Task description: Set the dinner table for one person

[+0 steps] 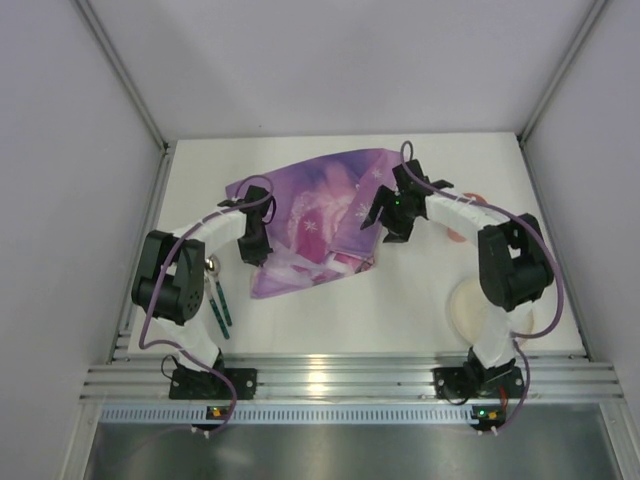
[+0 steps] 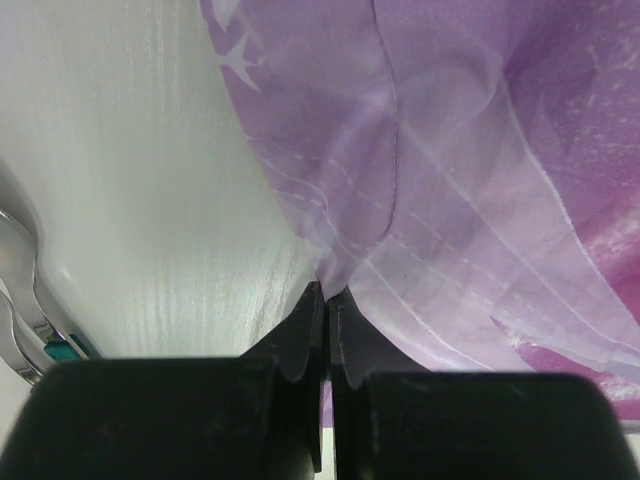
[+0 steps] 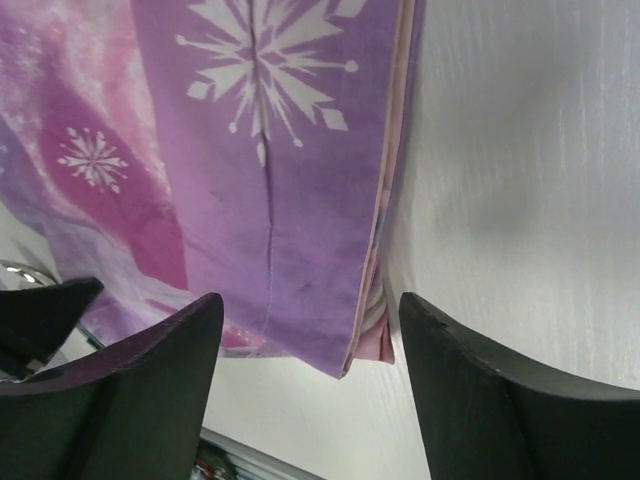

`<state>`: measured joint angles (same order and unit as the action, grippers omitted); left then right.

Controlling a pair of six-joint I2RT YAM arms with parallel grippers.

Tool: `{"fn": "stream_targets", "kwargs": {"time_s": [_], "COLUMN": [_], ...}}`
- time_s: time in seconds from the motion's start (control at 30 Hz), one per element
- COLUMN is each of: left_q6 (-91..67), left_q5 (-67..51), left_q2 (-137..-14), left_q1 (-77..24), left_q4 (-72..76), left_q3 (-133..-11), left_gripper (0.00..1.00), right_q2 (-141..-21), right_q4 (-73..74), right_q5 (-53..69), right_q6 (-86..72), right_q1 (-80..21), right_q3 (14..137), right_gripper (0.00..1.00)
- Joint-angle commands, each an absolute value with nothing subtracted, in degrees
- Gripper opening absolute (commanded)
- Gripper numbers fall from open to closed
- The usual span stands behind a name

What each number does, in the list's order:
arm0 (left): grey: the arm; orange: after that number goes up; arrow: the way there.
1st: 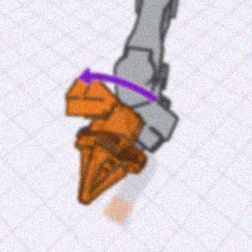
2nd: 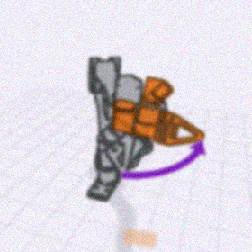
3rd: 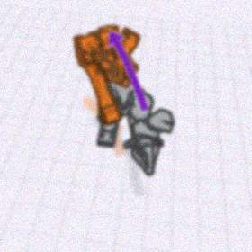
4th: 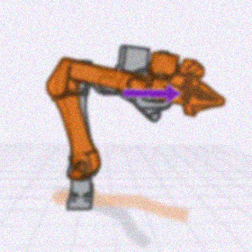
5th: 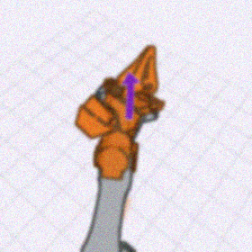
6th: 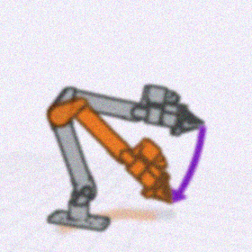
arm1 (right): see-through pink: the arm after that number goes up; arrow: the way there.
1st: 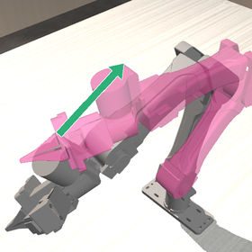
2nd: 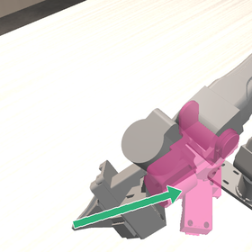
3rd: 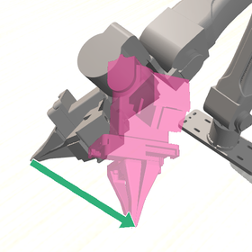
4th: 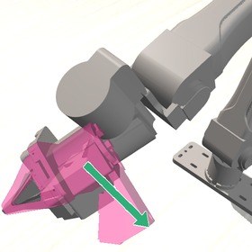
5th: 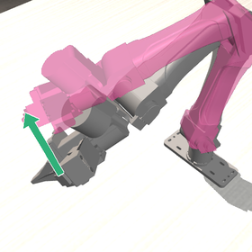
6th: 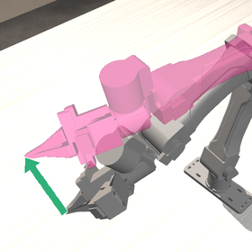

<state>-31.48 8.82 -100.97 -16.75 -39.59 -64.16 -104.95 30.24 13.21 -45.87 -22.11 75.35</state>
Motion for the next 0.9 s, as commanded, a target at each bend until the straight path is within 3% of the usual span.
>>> {"fn": "stream_targets", "kwargs": {"time_s": [0.0, 0.23, 0.63, 0.87], "left_q6": [-30.8, -30.2, -28.2, -24.3], "left_q5": [8.6, 8.7, 9.8, 11.7], "left_q2": [-100.3, -99.9, -100.0, -99.7], "left_q1": [-16.6, -15.8, -13.0, -7.0], "left_q4": [-41.4, -41.9, -42.6, -43.9], "left_q3": [-65.1, -65.3, -66.0, -69.0], "left_gripper": [0.00, 0.00, 0.00, 0.00], "right_q2": [-108.1, -112.2, -110.7, -99.0], "right_q4": [30.7, 30.8, 32.9, 40.4], "right_q5": [11.5, 10.5, 7.8, 3.1], "right_q6": [-46.3, -45.6, -42.9, -36.6], "right_q1": [-23.9, -24.3, -22.5, -14.1], "right_q3": [76.1, 78.2, 82.1, 74.5], "right_gripper": [0.70, 0.55, 0.01, 0.00]}}
